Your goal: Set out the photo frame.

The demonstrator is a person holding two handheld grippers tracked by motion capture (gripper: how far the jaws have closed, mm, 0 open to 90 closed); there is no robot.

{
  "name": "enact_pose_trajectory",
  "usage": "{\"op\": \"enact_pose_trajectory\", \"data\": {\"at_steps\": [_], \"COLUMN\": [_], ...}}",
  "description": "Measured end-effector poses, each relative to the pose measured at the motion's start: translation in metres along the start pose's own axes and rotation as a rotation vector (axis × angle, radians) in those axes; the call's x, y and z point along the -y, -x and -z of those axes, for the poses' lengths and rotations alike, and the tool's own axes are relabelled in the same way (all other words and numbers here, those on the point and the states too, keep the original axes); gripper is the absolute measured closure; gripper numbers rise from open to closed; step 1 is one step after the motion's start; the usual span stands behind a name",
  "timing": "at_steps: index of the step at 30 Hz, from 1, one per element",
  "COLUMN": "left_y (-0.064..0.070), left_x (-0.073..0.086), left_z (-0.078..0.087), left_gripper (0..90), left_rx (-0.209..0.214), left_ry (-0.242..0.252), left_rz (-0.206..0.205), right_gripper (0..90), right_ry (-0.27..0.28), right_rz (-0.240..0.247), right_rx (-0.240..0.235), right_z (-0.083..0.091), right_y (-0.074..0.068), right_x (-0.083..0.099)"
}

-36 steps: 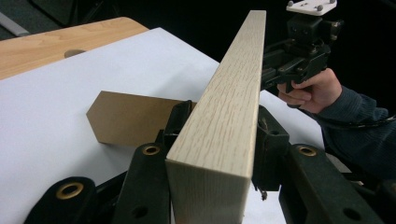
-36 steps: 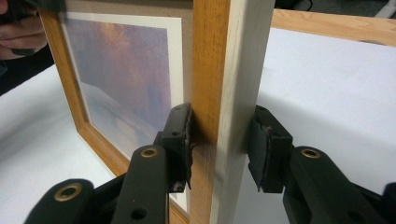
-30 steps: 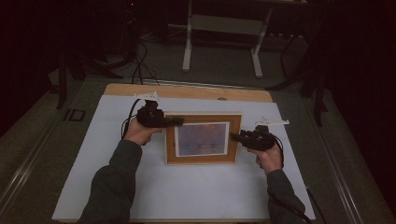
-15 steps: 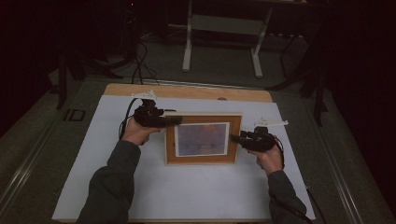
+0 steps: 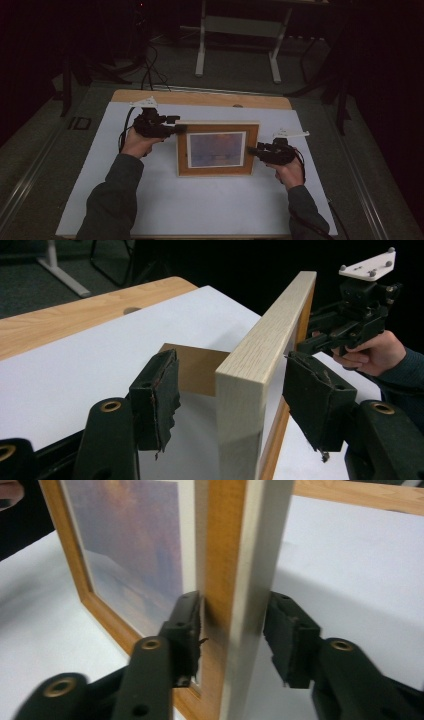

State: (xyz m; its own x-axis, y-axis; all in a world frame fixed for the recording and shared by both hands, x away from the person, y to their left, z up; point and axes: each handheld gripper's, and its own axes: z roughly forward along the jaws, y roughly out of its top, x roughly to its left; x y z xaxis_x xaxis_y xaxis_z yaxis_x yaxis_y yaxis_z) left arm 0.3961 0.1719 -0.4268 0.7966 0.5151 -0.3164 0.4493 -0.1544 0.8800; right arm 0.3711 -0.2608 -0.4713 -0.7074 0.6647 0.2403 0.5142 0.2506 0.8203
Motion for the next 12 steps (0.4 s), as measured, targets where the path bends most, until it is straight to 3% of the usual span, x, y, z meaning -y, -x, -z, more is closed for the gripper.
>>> {"op": "enact_pose_trajectory", "data": {"at_steps": [5,9,12], "left_y": [0.001,0.005,0.012], "left_x": [0.003,0.006,0.009], "left_z": [0.011,0.022,0.03], "left_gripper": [39.1,39.1,39.2], "left_rx": [-0.017,-0.066,-0.133], "left_ry": [0.028,0.055,0.059], "left_rz": [0.009,0.02,0.016], "right_gripper": [49.4,47.1,45.7], "right_ry": [0.024,0.026,0.037], "right_rz": [-0.016,-0.013,-0.018], "right_rx": [0.005,0.012,0.014], "right_z": [0.008,0.014,0.019], "right_y": [0.003,0.003,0.003], "right_x": [0.001,0.002,0.001]}}
